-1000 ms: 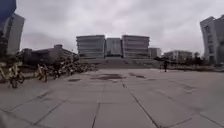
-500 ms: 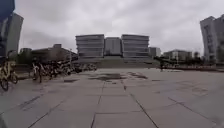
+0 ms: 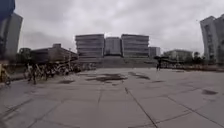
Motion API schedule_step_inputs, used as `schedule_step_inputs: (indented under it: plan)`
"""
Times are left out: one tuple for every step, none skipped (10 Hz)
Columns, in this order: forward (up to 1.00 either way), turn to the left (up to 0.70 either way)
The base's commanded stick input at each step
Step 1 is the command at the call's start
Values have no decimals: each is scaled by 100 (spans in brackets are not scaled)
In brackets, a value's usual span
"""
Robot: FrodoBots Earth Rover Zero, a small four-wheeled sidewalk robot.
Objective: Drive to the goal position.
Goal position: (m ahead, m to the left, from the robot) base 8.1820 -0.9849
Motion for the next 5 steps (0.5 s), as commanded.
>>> schedule_step_inputs:
  plan:
    - [70,0]
    - [70,0]
    - [70,0]
    - [70,-3]
    - [70,-5]
